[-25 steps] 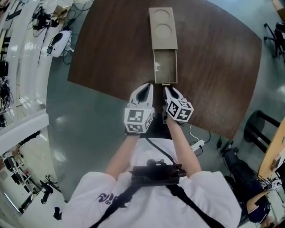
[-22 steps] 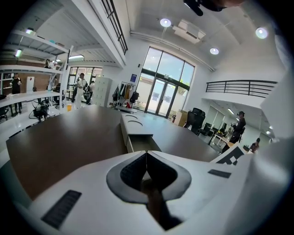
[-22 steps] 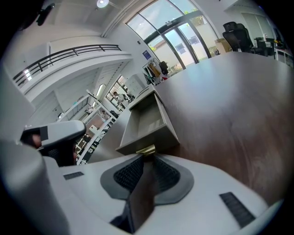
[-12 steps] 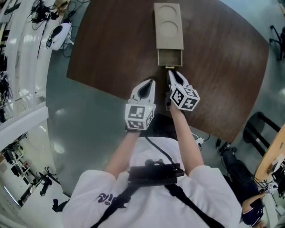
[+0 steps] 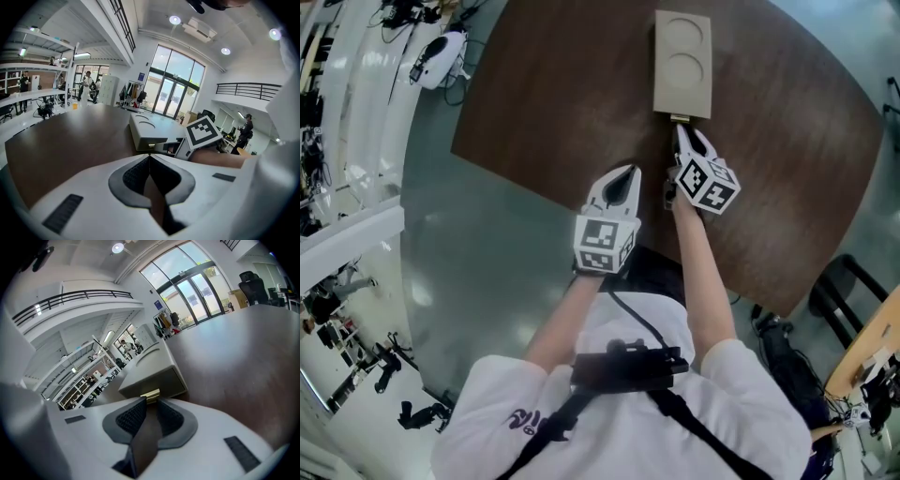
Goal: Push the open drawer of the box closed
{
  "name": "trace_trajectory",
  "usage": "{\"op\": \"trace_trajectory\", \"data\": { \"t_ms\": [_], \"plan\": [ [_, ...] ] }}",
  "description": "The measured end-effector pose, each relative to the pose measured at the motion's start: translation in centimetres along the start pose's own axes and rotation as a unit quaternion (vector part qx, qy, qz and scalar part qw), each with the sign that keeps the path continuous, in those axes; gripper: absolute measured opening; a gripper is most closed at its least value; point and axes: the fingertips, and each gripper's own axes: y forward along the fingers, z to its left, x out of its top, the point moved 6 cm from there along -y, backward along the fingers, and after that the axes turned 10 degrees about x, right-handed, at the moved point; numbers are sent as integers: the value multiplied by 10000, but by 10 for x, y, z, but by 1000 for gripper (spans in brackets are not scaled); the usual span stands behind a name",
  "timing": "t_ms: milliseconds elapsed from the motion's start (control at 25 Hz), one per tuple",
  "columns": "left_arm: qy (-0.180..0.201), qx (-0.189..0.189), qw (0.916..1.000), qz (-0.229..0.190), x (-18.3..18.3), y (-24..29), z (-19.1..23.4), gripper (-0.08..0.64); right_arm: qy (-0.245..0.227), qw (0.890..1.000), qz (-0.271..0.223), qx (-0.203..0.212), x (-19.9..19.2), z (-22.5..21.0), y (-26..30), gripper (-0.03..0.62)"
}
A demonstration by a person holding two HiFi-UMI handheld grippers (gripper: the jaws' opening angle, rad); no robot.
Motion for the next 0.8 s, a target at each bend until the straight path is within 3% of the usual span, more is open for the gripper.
{"op": "trace_trajectory", "data": {
  "t_ms": [280, 480, 800],
  "plan": [
    [-10, 21, 9997, -249, 9, -18, 4, 9, -128, 9999, 72, -57, -11, 9, -11, 75],
    [37, -38, 9986, -528, 14, -37, 0, 9, -272, 9996, -51, -51, -22, 23, -52, 75],
    [194, -339, 9933, -1091, 24, -98, -20, 9, -1310, 9893, -626, 139, -22, 95, -150, 74]
  ]
}}
